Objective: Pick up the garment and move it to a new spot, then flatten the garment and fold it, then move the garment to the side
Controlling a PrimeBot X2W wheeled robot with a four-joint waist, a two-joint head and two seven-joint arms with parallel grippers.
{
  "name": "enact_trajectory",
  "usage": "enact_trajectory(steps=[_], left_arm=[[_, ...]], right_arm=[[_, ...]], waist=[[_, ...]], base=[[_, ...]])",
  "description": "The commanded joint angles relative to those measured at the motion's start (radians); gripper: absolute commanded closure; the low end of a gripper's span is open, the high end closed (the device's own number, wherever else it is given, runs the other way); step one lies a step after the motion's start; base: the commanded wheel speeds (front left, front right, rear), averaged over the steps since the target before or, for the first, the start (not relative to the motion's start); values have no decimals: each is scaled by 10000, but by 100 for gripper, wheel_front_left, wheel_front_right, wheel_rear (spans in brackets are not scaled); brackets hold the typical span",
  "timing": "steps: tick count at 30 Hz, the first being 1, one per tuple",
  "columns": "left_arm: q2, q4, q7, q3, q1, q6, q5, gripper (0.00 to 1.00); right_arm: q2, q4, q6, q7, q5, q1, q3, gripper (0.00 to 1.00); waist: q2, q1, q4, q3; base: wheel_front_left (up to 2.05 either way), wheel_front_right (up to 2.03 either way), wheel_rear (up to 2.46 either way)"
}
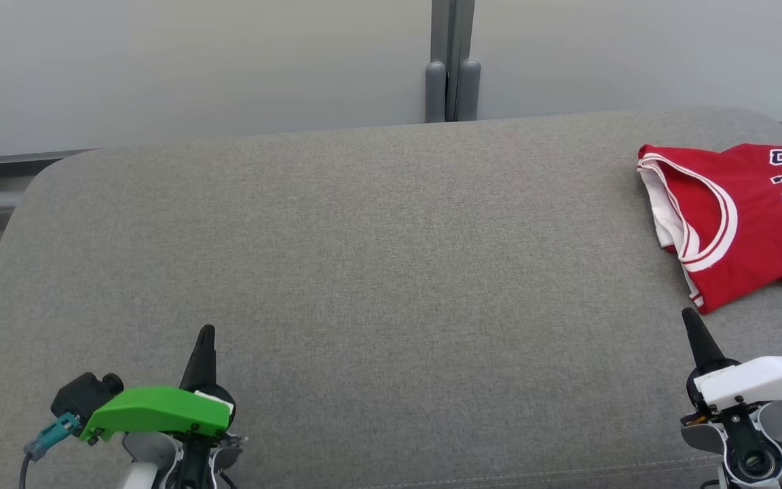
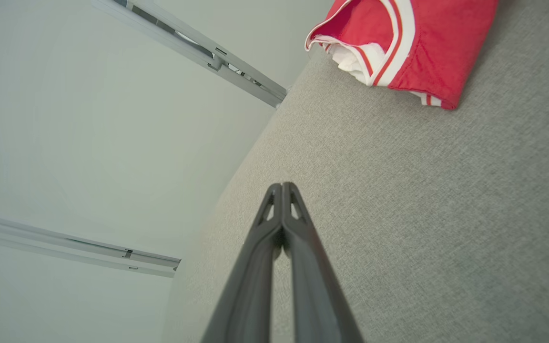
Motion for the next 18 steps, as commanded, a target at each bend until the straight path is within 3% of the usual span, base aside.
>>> enact_trajectory(steps=[1,18], left_arm=[[-29,-37,15,118,-297,-114,-197,100],[-399,114,231,555,-598,-591,-1408,100]], right_arm=[[-58,-52,4,69,236,-233,-98,100],[-72,239,5,539,1987,-520,-614,100]], waist=[[0,0,-2,3],[0,0,-54,72]], base=[[0,0,0],[0,0,0]])
